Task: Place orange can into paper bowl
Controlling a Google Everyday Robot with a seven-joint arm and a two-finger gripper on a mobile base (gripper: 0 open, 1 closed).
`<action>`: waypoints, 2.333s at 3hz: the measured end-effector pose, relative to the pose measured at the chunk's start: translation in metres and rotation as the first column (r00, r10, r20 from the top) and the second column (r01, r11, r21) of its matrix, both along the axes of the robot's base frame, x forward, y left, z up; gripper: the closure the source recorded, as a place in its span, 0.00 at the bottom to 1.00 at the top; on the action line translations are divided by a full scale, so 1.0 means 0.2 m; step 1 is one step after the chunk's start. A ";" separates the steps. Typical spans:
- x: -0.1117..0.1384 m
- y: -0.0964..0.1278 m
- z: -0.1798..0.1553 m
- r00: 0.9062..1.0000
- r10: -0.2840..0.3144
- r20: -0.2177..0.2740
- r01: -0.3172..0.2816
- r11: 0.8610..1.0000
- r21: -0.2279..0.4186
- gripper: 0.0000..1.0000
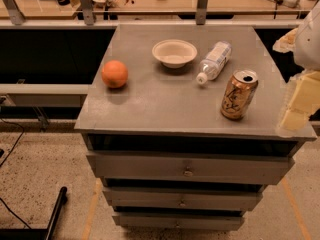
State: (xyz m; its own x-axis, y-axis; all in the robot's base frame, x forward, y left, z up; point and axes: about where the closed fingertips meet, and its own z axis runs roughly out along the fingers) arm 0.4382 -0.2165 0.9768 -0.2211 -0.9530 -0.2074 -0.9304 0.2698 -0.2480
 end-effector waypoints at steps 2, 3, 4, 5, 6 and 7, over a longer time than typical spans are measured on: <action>0.04 -0.01 0.01 1.000 -0.021 0.012 0.020 0.996 0.089 0.00; 0.15 -0.04 -0.05 0.993 -0.109 0.039 0.092 0.949 0.302 0.00; 0.26 -0.05 -0.10 0.976 -0.199 0.093 0.136 0.880 0.455 0.00; 0.38 -0.04 -0.16 0.946 -0.290 0.143 0.169 0.822 0.544 0.00; 0.51 0.02 -0.19 0.922 -0.341 0.185 0.175 0.790 0.587 0.00; 0.53 0.02 -0.17 0.914 -0.351 0.203 0.171 0.788 0.591 0.18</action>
Offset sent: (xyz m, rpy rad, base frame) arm 0.0360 -0.0125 0.0076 0.3679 -0.0315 -0.0837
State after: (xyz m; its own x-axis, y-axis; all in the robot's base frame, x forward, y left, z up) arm 0.5441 -0.2130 0.9430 -0.2894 -0.5688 -0.7699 -0.7135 0.6644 -0.2226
